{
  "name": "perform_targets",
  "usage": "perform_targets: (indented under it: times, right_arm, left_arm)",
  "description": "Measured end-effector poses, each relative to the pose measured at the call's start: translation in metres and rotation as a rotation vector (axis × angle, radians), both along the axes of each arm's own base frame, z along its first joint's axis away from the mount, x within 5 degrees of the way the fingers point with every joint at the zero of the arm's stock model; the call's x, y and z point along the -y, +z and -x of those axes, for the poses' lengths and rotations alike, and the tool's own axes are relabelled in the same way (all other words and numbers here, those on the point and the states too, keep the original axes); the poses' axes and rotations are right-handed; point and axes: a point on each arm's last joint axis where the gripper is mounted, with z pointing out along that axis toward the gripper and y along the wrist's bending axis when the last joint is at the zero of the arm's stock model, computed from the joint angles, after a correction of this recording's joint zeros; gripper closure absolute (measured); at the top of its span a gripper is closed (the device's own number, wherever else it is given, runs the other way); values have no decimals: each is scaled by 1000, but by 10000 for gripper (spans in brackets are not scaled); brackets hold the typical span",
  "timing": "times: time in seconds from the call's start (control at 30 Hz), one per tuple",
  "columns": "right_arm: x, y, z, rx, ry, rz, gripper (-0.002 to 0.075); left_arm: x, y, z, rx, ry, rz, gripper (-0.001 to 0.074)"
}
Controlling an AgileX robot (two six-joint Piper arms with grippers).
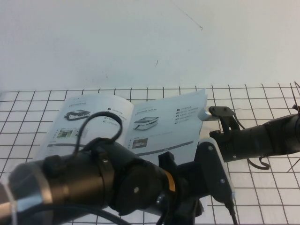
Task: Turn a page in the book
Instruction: Open the closed book
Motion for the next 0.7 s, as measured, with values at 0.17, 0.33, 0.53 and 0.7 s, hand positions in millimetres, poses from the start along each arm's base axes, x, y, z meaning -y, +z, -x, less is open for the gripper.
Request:
perform_targets:
  times: [0.17, 0.33, 0.53, 0.7]
  right_arm:
    - [0, 0, 0, -1, 1, -2, 725]
    - [0, 0, 0, -3, 2, -5, 725]
    - [0, 0, 0, -4, 0, -6, 725]
    - [0, -1, 0, -1, 4, 4, 725]
  left_arm:
    - [23, -25, -15, 79, 28, 72, 737]
    - [39, -61, -30, 129, 47, 78, 737]
    - [39, -75, -38, 134, 54, 54, 737]
    - [33, -65, -45, 191, 39, 60, 737]
